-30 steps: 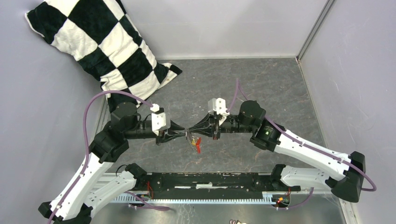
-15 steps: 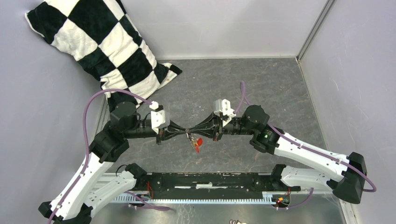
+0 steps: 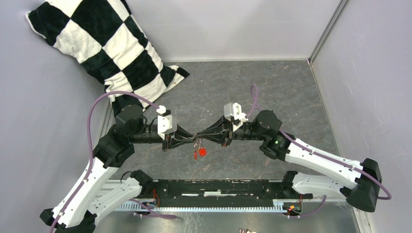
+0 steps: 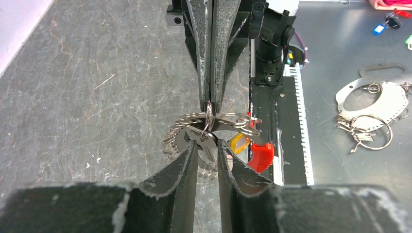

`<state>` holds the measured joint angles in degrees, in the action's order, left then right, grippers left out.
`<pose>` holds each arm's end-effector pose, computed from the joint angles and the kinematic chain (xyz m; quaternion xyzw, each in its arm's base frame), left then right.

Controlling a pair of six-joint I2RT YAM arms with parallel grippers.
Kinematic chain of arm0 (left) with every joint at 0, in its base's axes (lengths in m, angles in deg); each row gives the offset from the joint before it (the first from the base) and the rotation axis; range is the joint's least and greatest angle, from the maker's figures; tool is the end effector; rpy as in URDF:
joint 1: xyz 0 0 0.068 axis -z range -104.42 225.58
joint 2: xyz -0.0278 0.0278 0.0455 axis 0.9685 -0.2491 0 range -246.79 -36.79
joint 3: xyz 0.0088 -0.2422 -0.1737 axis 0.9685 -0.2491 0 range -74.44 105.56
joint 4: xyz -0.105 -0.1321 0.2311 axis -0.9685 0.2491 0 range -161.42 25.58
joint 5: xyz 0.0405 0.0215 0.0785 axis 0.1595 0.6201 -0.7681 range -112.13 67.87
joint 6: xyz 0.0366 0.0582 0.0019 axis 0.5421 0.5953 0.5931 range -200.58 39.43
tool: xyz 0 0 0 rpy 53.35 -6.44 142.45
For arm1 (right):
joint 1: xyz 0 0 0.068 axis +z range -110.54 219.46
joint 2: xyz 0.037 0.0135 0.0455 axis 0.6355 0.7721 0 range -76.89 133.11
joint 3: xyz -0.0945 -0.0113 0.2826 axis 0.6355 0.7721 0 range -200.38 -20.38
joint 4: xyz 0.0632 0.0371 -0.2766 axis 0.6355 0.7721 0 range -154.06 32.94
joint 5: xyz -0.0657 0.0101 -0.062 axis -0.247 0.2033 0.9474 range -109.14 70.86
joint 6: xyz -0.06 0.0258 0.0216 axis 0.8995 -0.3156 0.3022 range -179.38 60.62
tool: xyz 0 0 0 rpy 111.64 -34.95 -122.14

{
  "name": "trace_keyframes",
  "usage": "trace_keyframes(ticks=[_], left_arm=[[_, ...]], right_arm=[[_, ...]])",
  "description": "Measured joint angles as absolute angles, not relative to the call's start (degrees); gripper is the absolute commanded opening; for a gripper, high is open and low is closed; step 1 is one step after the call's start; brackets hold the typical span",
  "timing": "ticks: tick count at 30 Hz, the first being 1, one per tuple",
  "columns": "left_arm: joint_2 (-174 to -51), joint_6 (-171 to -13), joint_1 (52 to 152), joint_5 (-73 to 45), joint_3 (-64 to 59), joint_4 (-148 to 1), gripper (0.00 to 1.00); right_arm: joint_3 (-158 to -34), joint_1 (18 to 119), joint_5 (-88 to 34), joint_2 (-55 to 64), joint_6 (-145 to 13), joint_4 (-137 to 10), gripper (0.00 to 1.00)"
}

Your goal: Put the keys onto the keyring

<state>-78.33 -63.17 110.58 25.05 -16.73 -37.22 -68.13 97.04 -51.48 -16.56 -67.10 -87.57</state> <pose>0.1019 -0.1213 0.4045 0.5384 0.5615 -0.4023 0.4826 0.1212 0.2463 0.3880 -0.4524 0.4640 0.5489 0.5280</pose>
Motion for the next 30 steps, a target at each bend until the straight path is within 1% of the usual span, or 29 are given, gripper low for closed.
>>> trace_keyframes(ticks=[5,15,30], left_arm=[[-78.8,-63.2,110.6,25.1,-16.4,-37.2,0.21],[-78.8,-63.3,110.6,25.2,-16.2,-37.2,0.03],[-79.0,-63.3,110.6,27.8,-17.9,-38.7,0.02]], right_arm=[[-67.8,97.0,-51.7,-16.6,-67.1,-87.9,0.00],[-67.4,96.9,-52.3,-16.5,-67.2,-88.4,0.00],[-63.5,96.9,-52.6,-16.4,-73.4,-99.4,0.00]])
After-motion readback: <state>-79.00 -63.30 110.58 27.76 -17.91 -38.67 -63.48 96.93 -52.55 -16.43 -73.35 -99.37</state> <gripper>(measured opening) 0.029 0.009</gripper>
